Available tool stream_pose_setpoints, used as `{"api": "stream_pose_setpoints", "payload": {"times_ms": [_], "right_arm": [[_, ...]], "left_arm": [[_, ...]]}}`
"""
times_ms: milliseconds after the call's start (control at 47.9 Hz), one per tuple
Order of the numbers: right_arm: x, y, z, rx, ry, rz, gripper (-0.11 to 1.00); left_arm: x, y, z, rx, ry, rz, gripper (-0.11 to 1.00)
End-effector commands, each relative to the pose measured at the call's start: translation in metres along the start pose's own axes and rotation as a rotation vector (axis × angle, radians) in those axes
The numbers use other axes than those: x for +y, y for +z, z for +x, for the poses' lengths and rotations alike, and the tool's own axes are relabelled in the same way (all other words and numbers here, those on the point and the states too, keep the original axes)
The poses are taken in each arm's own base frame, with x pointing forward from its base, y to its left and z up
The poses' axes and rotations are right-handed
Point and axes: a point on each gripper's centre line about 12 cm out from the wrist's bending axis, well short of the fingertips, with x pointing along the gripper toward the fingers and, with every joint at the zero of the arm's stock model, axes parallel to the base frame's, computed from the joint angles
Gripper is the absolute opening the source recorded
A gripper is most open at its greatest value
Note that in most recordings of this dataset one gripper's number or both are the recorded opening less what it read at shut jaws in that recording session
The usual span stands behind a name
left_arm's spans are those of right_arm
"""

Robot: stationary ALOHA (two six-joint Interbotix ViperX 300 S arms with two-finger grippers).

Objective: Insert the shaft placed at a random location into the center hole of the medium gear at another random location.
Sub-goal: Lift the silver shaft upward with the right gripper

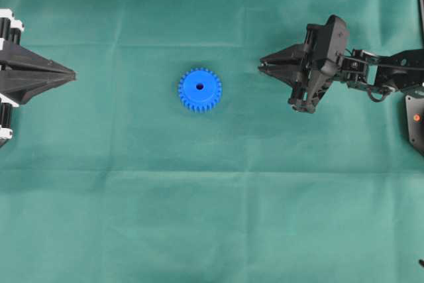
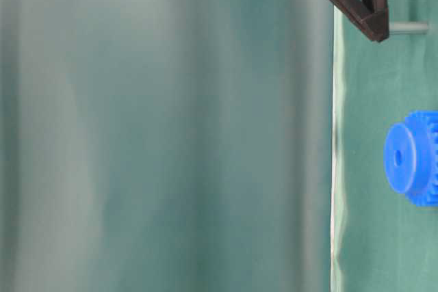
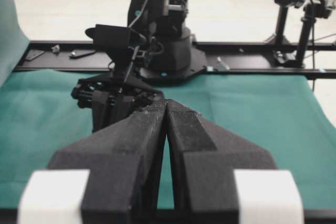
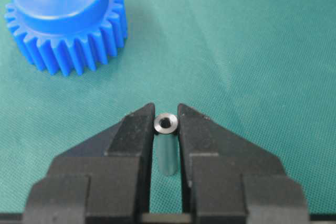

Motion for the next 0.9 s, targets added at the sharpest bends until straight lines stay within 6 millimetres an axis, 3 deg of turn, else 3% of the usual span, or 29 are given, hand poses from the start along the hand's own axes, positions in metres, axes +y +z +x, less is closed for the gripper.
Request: {"api": "stream_pose_setpoints", "payload": {"times_ms": [0, 125, 563, 876], "right_arm": [[-0.001, 0.009, 0.002, -0.038, -0.003, -0.012, 0.14], [-0.001, 0.015, 0.001, -0.055, -0.005, -0.012, 0.14], [0.003, 0.072, -0.016, -0.069, 0.019, -0.01, 0.14], [0.004, 0.075, -0.018, -0.075, 0.022, -0.011, 0.14]], "left_arm": [[0.0, 0.007, 0.003, -0.015, 0.0, 0.002, 0.0], [0.0, 0.007, 0.003, -0.017, -0.002, 0.001, 0.0], [0.0, 0.006, 0.003, -0.012, -0.002, -0.003, 0.0], [0.0, 0.006, 0.003, -0.014, -0.002, -0.003, 0.0]]}}
